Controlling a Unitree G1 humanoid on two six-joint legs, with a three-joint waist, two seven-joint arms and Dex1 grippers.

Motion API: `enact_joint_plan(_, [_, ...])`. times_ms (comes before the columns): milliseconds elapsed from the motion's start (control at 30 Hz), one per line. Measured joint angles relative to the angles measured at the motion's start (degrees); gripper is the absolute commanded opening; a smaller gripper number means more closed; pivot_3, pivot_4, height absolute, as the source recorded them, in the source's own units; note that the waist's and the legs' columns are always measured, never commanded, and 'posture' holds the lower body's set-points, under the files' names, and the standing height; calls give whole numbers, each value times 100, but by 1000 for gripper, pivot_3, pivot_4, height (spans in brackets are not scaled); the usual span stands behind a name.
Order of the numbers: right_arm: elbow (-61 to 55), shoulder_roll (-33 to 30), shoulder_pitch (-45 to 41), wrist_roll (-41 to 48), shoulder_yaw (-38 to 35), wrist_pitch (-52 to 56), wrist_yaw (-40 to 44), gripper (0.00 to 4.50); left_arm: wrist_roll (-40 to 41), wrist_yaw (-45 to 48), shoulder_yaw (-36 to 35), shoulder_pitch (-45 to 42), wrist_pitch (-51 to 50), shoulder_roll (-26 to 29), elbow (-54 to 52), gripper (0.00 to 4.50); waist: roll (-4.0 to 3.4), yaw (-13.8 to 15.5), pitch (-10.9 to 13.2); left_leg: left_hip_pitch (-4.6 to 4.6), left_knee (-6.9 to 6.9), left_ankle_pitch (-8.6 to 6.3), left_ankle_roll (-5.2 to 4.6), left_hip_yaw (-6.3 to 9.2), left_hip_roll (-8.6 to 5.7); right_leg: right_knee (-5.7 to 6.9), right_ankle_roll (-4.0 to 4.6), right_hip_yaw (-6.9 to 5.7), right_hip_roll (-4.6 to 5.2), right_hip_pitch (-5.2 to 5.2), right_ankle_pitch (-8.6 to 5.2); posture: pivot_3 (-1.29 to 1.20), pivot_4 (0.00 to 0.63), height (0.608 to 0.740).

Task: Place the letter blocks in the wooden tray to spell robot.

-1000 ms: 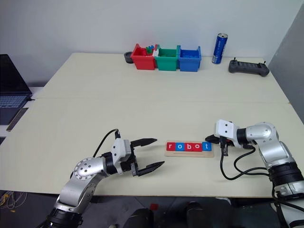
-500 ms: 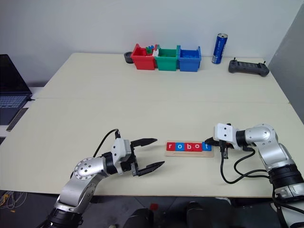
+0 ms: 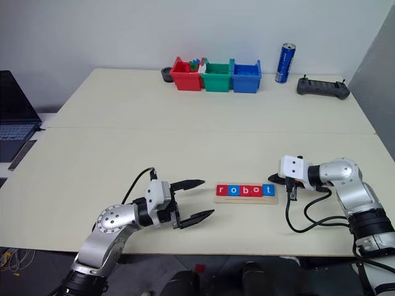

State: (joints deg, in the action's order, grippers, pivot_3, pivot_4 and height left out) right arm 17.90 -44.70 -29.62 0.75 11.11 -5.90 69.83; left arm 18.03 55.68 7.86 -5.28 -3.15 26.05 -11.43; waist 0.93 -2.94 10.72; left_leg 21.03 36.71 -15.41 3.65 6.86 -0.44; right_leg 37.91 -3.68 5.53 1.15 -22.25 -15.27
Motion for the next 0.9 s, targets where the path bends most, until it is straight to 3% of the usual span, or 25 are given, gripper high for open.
enact_joint_plan(600, [-445,-38,217,251,-54,301,123,38,0,-1,0,2,1,0,0,4500,0,2,0,0,0,0,0,1,0,0,0,0,0,0,0,0,150,740])
enact_joint_plan(900, [-979,-564,384,734,-449,1216,382,38,0,5,4,-9,3,3,12,4500,0,12,0,2,0,0,0,4,0,-1,0,-2,0,1,0,0,150,740])
